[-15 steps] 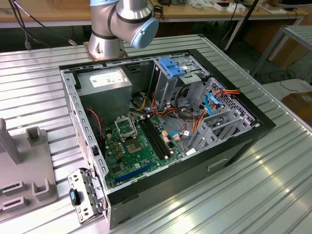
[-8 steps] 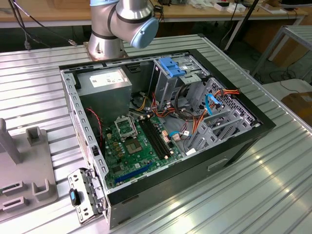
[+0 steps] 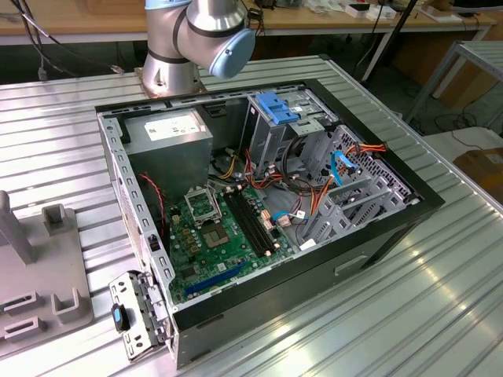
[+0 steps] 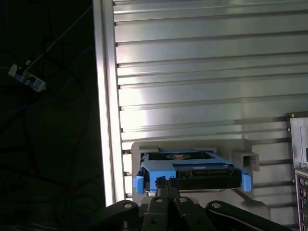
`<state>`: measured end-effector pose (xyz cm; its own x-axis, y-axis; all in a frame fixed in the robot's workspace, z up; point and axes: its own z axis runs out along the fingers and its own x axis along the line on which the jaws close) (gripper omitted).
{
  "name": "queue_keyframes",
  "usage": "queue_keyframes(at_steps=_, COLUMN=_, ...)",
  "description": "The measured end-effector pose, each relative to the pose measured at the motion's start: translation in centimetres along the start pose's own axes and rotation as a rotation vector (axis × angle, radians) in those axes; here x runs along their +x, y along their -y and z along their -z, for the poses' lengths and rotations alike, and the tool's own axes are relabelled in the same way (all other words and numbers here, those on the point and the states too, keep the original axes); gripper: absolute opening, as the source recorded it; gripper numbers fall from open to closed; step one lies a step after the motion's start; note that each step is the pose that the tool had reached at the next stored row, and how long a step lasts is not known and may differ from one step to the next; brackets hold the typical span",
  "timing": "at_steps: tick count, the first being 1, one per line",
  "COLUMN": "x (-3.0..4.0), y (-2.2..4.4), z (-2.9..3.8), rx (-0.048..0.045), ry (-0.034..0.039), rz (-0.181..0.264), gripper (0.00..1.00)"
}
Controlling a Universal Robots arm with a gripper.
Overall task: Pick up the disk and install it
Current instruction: 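Reach for the disk, then pick up the disk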
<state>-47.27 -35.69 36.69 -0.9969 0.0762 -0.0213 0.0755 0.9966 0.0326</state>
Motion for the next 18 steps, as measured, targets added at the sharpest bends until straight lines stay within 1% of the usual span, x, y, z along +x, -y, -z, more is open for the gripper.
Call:
queue_keyframes(at_steps=14, x=0.0, y=0.0, z=-0.06, rx=0.0, ry=-0.0001, rz=0.002, gripper=0.11)
queue_keyframes(at_steps=16, x=0.0, y=0.0, z=-0.06, rx=-0.0004, ry=-0.0007, rz=0.02, gripper=0.11)
queue_keyframes(at_steps=18, x=0.0, y=0.0, z=-0.06, rx=-0.0011, ry=-0.0018, rz=0.053, gripper=0.11)
